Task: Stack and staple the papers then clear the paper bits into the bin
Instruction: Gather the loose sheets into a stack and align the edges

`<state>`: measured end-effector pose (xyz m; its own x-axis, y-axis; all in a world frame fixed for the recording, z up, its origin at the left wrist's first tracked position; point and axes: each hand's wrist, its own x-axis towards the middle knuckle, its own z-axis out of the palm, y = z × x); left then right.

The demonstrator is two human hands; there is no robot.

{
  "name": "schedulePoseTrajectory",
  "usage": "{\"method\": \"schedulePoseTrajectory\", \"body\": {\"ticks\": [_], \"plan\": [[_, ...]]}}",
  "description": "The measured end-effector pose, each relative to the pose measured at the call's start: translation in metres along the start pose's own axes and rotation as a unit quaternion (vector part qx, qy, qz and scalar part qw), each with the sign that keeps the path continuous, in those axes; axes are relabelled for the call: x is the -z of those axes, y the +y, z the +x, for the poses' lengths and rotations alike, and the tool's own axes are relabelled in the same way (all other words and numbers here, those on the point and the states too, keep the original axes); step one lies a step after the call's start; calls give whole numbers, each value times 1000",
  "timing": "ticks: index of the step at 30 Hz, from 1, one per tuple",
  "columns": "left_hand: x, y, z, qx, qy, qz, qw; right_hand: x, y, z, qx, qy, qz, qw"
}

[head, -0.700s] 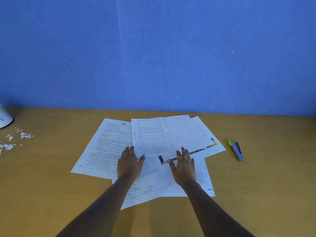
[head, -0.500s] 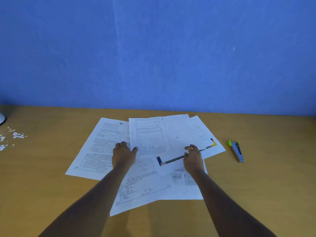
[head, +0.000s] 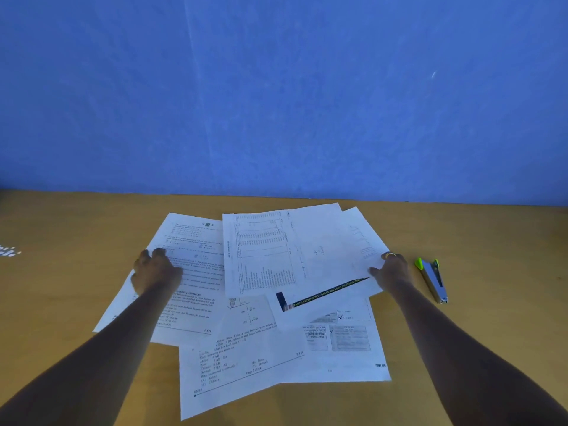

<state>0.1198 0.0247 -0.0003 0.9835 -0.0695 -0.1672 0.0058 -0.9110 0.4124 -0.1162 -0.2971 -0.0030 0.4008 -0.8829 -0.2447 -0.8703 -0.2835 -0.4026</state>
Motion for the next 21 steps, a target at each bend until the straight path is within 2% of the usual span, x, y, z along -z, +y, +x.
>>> {"method": "schedulePoseTrajectory", "body": {"ticks": [4, 14, 17, 21], "plan": [[-2, -4, 6, 58, -43, 38, 997, 2, 2, 8, -6, -23, -26, 999], [4, 0, 10, 68, -29, 70, 995, 19, -8, 10, -5, -50, -221, 974], [7, 2, 8, 75, -27, 69, 994, 19, -9, 9, -7, -46, -213, 976], [8, 3, 8, 102, -42, 54, 993, 15, -9, 8, -17, -34, -150, 988]]}}
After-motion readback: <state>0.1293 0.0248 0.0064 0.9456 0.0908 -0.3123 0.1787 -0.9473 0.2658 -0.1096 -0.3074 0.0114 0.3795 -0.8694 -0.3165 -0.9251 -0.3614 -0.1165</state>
